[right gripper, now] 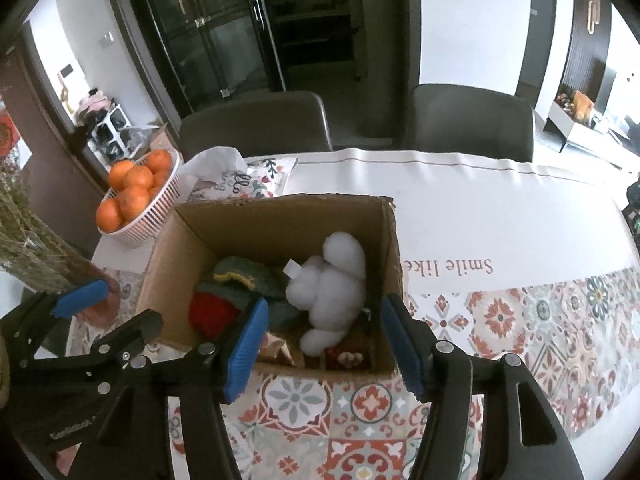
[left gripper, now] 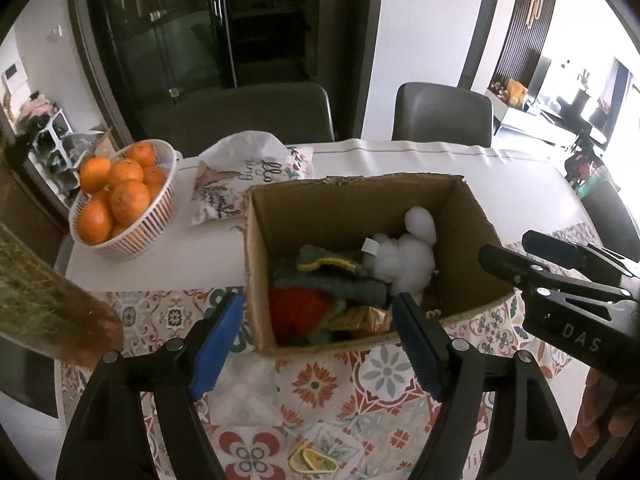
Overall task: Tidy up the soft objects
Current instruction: 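Withdraw both tools and move toward the yellow clip and blue tissue pack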
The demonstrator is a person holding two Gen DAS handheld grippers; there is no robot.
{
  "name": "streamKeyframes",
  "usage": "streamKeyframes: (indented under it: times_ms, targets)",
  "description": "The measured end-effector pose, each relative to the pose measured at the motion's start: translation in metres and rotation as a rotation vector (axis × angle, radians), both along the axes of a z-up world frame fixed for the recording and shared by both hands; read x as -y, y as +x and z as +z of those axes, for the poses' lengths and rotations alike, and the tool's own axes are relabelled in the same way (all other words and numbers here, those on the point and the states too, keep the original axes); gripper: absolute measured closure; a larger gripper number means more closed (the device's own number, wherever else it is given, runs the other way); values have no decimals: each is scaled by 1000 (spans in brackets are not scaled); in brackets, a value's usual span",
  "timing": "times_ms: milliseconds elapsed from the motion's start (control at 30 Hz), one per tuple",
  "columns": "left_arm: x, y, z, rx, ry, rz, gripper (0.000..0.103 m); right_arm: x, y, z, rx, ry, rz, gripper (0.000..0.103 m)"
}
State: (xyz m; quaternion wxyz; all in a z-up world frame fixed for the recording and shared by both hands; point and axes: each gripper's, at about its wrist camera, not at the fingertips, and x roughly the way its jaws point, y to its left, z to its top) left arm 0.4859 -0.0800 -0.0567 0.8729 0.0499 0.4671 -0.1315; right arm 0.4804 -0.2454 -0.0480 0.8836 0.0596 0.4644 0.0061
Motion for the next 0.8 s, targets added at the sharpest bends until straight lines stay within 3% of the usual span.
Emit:
streamKeyframes:
  times_ms: [433, 800]
  targets:
    - [-24, -62, 17, 81, -11, 17, 20, -20, -63, 18, 64, -19, -11, 41]
    - [-38, -101, 5, 45, 7, 3, 16, -35, -107, 5, -2, -11, -11, 41]
